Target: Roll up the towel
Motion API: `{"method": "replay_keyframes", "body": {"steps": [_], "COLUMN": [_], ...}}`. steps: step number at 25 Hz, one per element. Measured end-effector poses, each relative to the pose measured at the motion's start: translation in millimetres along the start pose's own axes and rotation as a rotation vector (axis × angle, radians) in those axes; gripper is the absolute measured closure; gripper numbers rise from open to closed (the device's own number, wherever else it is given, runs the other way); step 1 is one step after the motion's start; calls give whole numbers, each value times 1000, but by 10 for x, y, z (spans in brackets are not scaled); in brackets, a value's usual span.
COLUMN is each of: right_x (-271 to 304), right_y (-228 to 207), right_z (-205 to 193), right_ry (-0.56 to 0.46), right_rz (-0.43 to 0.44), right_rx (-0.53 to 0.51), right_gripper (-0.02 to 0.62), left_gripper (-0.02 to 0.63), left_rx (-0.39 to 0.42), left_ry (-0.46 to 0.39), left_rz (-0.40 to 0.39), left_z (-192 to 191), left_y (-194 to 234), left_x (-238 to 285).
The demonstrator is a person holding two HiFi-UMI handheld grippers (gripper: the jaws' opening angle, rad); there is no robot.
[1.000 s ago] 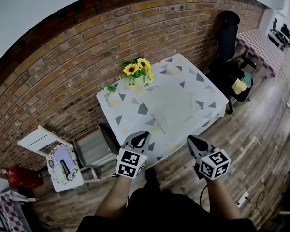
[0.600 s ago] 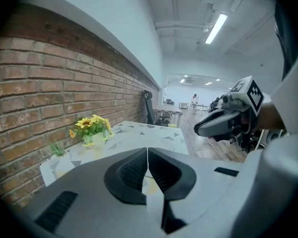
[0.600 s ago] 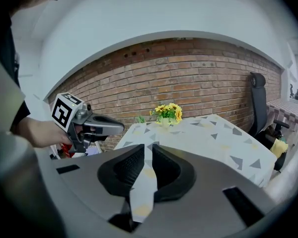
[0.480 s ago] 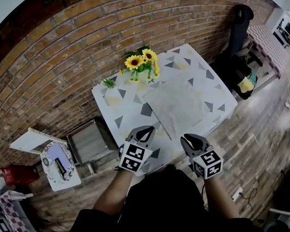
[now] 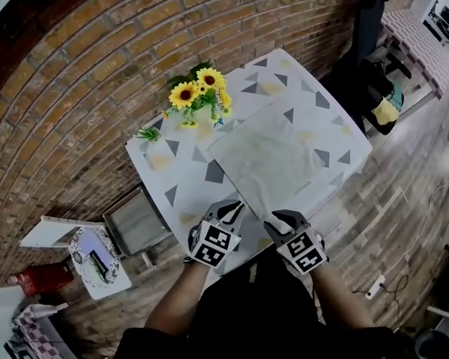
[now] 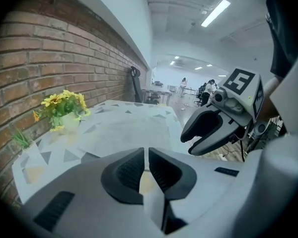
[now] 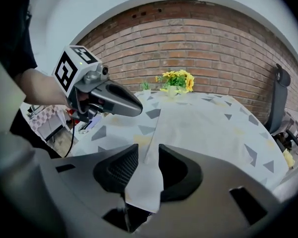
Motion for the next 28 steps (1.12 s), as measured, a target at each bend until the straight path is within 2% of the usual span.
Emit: {"method": "replay_keyframes", "body": {"steps": [6, 10, 16, 21, 25, 28], "right_x": [288, 443, 664, 684, 618, 558], "right_y": [-5, 8, 75, 44, 59, 51], "right_z": [-236, -284, -408, -433, -405, -403], "right_ry": [70, 119, 214, 240, 241, 245], "right_rz": [46, 64, 73, 59, 67, 65], "right_rx": [-21, -60, -118, -156, -181, -184], "right_gripper": [445, 433, 434, 477, 558, 561], "left_gripper": [577, 520, 495, 483, 479, 465], "left_rx": [5, 3, 22, 86, 128, 191], "left_ry": [53, 85, 125, 155, 174, 190], "left_rz": [-28, -55, -71, -96, -134, -161], "left_z": [-123, -169, -275, -323, -353, -364], "left_y": [14, -5, 15, 9, -45, -117], "left_x": [243, 319, 382, 404, 403, 418]}}
Point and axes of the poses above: the fingertips, and each gripper's own axes: x forward along the fingers, y to its left, z out of its top, the point moved 4 cm from there along -x, backward along the fingers, and after that the axes turned 1 degree about -y, right-handed, at the moved point
